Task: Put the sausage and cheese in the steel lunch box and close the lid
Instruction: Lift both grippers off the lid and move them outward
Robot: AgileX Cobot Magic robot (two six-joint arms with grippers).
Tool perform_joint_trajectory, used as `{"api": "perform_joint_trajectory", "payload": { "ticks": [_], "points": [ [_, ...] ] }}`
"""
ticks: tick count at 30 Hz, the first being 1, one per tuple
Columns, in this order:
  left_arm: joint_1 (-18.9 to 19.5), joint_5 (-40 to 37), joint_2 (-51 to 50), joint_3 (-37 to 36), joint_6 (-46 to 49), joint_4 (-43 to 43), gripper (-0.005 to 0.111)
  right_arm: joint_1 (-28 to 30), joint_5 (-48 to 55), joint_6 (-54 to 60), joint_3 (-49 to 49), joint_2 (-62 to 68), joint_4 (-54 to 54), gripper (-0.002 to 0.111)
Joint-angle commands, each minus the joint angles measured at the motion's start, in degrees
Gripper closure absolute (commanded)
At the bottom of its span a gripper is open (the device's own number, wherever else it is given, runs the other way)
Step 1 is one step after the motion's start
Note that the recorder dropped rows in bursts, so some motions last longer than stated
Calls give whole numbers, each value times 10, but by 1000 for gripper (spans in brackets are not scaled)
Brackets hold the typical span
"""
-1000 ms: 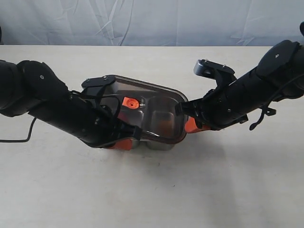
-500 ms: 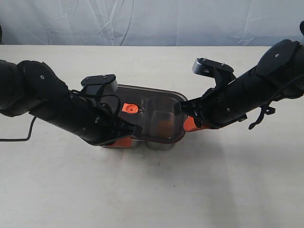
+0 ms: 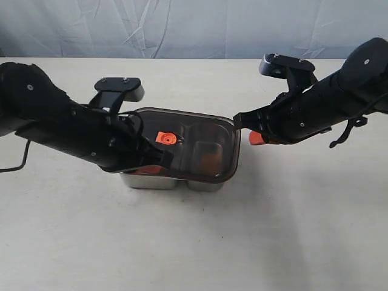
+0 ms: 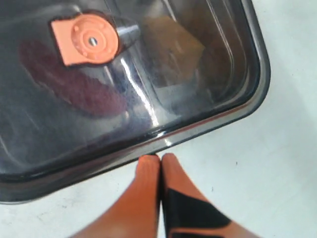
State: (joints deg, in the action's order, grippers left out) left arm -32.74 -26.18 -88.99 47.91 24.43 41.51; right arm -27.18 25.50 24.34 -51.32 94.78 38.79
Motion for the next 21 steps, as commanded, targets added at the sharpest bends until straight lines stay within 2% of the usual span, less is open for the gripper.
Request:
{"api": "perform_joint_trajectory", "payload": {
  "ticks": [1, 6, 11, 14, 21],
  "points": [
    [43, 23, 37, 2, -2, -13, 106, 18, -1, -35, -11, -4, -51, 108],
    [125, 28, 41, 2, -2, -18, 106, 18, 6, -35, -28, 21, -55, 109],
    [179, 10, 41, 2, -2, -34, 106, 18, 9, -37, -59, 54, -55, 109],
    [190, 5, 41, 2, -2, -43, 106, 18, 17, -38, -86, 73, -55, 109],
    [191, 5, 41, 2, -2, -44, 106, 18, 51, -65, -127, 107, -90, 109]
  ]
}}
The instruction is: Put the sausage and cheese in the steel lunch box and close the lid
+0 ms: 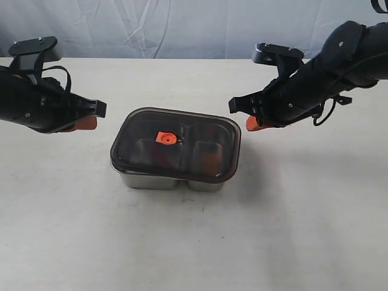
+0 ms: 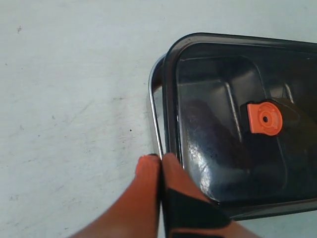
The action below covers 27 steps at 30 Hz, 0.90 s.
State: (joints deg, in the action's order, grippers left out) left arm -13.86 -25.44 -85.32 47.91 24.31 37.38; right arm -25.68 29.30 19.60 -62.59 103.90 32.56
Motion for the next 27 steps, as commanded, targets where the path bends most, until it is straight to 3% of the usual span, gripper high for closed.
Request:
{"api": "perform_joint_trajectory", "payload": {
  "ticks": [1, 27],
  "points": [
    [2, -2, 4, 2, -1, -5, 106, 3, 15, -19, -17, 18, -31, 109],
    [2, -3, 4, 2, -1, -7, 106, -25, -8, -33, -18, 40, -30, 109]
  ]
}}
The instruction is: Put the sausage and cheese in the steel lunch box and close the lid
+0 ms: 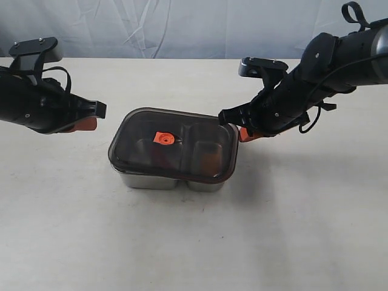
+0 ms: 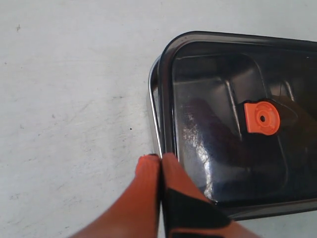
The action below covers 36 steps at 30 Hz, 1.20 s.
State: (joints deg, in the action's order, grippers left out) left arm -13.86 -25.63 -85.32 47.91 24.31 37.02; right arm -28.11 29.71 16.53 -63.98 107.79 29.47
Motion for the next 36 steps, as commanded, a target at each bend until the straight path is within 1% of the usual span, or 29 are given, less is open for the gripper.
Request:
{"api": "perform_joint_trajectory", "payload": {
  "ticks": [1, 12, 20, 26, 30, 36],
  "points": [
    [2, -1, 4, 2, -1, -4, 106, 0, -13, -2, -4, 1, 6, 109],
    [2, -5, 2, 2, -2, -19, 106, 0, 2, -2, -45, 4, 13, 109],
    [2, -7, -41, 2, -2, -19, 106, 0, 19, -2, -48, 7, 2, 109],
    [2, 3, -55, 2, -2, -21, 106, 0, 32, -9, -48, 7, -32, 109],
    [2, 5, -55, 2, -2, -21, 106, 1, 23, -62, -48, 7, -95, 109],
    [2, 8, -55, 2, -2, -21, 106, 1, 11, -65, -48, 7, -97, 109]
  ]
}}
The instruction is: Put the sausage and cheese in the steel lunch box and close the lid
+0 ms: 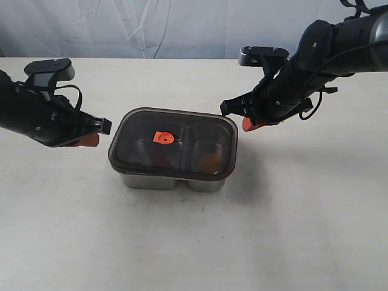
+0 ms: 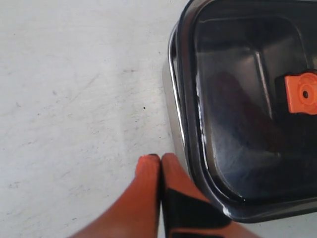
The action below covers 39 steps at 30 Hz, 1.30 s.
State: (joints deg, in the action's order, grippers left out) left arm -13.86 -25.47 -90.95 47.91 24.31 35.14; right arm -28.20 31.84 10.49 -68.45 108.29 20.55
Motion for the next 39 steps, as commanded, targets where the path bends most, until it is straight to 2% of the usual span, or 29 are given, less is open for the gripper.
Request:
{"api": "perform_joint_trajectory", "payload": {
  "ticks": [1, 13, 19, 39],
  "points": [
    [2, 6, 1, 2, -2, -1, 106, 2, -13, -5, -3, 3, -6, 109],
    [0, -11, -40, 2, 4, 31, 106, 2, -19, -4, -3, 3, 3, 109],
    [0, 33, -12, 2, 4, 24, 106, 2, -27, 2, -4, 3, 0, 109],
    [0, 22, -10, 2, 5, 26, 106, 0, -1, 2, -4, 22, 9, 109]
  ]
}}
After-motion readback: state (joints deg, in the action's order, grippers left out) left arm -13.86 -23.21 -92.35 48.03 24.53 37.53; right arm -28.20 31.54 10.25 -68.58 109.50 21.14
